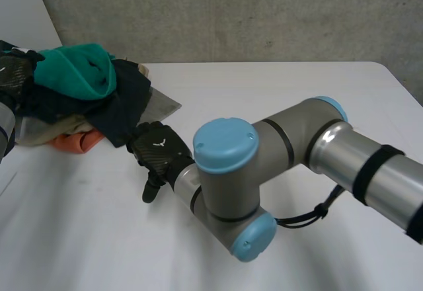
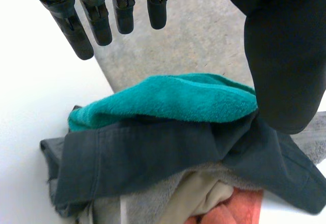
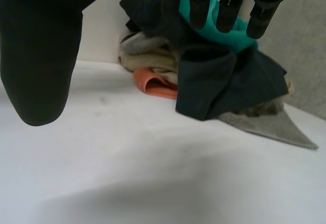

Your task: Fold the laundry.

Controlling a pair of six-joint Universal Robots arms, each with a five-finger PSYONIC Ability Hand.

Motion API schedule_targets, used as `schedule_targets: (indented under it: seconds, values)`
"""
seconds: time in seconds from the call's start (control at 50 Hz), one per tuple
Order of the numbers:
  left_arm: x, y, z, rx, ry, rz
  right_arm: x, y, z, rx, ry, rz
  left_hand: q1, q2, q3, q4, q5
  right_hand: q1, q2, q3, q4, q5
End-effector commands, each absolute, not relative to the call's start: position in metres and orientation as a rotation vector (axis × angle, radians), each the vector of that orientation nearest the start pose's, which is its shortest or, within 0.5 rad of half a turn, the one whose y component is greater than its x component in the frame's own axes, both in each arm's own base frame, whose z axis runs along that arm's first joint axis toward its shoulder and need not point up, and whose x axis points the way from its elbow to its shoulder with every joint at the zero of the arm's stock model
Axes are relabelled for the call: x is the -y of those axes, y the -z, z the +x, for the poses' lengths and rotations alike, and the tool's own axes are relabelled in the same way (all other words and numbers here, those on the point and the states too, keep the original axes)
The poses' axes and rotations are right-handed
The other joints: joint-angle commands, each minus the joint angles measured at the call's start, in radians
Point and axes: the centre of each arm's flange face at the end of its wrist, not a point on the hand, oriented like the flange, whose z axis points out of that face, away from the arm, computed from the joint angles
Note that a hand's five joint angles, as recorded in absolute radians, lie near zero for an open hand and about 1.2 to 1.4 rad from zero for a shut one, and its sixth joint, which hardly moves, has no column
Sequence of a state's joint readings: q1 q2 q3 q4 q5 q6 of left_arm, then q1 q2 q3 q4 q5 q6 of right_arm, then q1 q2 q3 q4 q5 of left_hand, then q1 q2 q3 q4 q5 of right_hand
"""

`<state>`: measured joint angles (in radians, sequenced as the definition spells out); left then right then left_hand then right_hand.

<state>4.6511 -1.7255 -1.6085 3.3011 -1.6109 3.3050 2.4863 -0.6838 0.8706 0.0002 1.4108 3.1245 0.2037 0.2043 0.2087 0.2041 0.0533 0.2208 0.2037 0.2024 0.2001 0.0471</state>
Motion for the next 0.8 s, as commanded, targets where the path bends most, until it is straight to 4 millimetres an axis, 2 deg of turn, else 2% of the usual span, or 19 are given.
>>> schedule_targets:
  seconds: [0.02, 0.12, 0.26, 0.36, 0.4, 0.44, 0.46, 0.5, 0.54, 0.6, 0.62, 0.68, 0.7, 0.76, 0.78, 0.8]
  values:
    - [0.361, -0.259, -0.148, -2.165, 2.166, 0.273, 0.161, -0.184, 0.445, -1.587, 1.572, -0.995, -0.029, -0.030, -0.034, -0.030, -0.053, -0.046, -0.029, -0.028, -0.026, -0.047]
    - [0.393, -0.250, -0.150, -2.157, 2.222, 0.375, 0.155, -0.195, 0.428, -1.562, 1.619, -0.988, -0.029, -0.030, -0.034, -0.030, -0.053, -0.046, -0.029, -0.028, -0.026, -0.047]
    - [0.452, -0.221, -0.142, -2.108, 2.235, 0.499, 0.152, -0.206, 0.383, -1.644, 1.579, -0.991, -0.029, -0.030, -0.034, -0.030, -0.053, -0.046, -0.029, -0.028, -0.026, -0.047]
    - [0.478, -0.200, -0.140, -2.083, 2.229, 0.568, 0.156, -0.217, 0.355, -1.642, 1.579, -0.986, -0.029, -0.030, -0.034, -0.030, -0.053, -0.046, -0.029, -0.028, -0.026, -0.047]
    - [0.488, -0.191, -0.138, -2.060, 2.219, 0.593, 0.160, -0.221, 0.340, -1.653, 1.588, -0.973, 0.115, 0.114, 0.110, 0.114, 0.090, -0.046, -0.029, -0.028, -0.026, -0.047]
    - [0.493, -0.189, -0.136, -2.040, 2.222, 0.596, 0.162, -0.221, 0.332, -1.663, 1.591, -0.970, 0.367, 0.366, 0.362, 0.366, 0.342, -0.046, -0.029, -0.028, -0.026, -0.047]
    - [0.496, -0.191, -0.135, -2.021, 2.235, 0.606, 0.164, -0.221, 0.325, -1.675, 1.600, -0.960, 0.632, 0.632, 0.627, 0.632, 0.608, -0.046, -0.029, -0.028, -0.026, -0.047]
    - [0.496, -0.193, -0.137, -2.015, 2.243, 0.608, 0.166, -0.220, 0.319, -1.689, 1.609, -0.953, 0.933, 0.932, 0.928, 0.933, 0.909, -0.046, -0.029, -0.028, -0.026, -0.047]
    - [0.495, -0.205, -0.143, -1.962, 2.284, 0.605, 0.170, -0.217, 0.311, -1.713, 1.628, -0.939, 1.192, 1.191, 1.187, 1.191, 1.167, -0.046, -0.029, -0.028, -0.026, -0.047]
    - [0.491, -0.226, -0.151, -1.882, 2.351, 0.587, 0.175, -0.213, 0.305, -1.731, 1.649, -0.934, 1.193, 1.192, 1.188, 1.192, 1.168, -0.046, -0.029, -0.028, -0.026, -0.047]
    - [0.485, -0.244, -0.158, -1.821, 2.406, 0.560, 0.180, -0.211, 0.302, -1.742, 1.665, -0.931, 1.193, 1.192, 1.188, 1.192, 1.168, -0.046, -0.029, -0.028, -0.026, -0.047]
    - [0.475, -0.274, -0.170, -1.721, 2.504, 0.522, 0.188, -0.210, 0.298, -1.756, 1.690, -0.926, 1.193, 1.192, 1.188, 1.192, 1.168, -0.046, -0.029, -0.028, -0.026, -0.047]
    - [0.465, -0.296, -0.180, -1.655, 2.575, 0.506, 0.194, -0.209, 0.296, -1.768, 1.699, -0.922, 1.193, 1.192, 1.188, 1.192, 1.168, -0.046, -0.029, -0.028, -0.026, -0.047]
    - [0.448, -0.325, -0.196, -1.584, 2.672, 0.506, 0.202, -0.208, 0.294, -1.783, 1.710, -0.910, 1.193, 1.192, 1.188, 1.192, 1.168, -0.046, -0.029, -0.028, -0.026, -0.047]
    - [0.434, -0.343, -0.207, -1.549, 2.728, 0.522, 0.207, -0.208, 0.292, -1.792, 1.718, -0.901, 1.193, 1.192, 1.188, 1.192, 1.168, -0.046, -0.029, -0.028, -0.026, -0.047]
    - [0.427, -0.351, -0.213, -1.538, 2.753, 0.536, 0.209, -0.208, 0.291, -1.799, 1.721, -0.896, 1.193, 1.192, 1.188, 1.192, 1.168, -0.046, -0.029, -0.028, -0.026, -0.047]
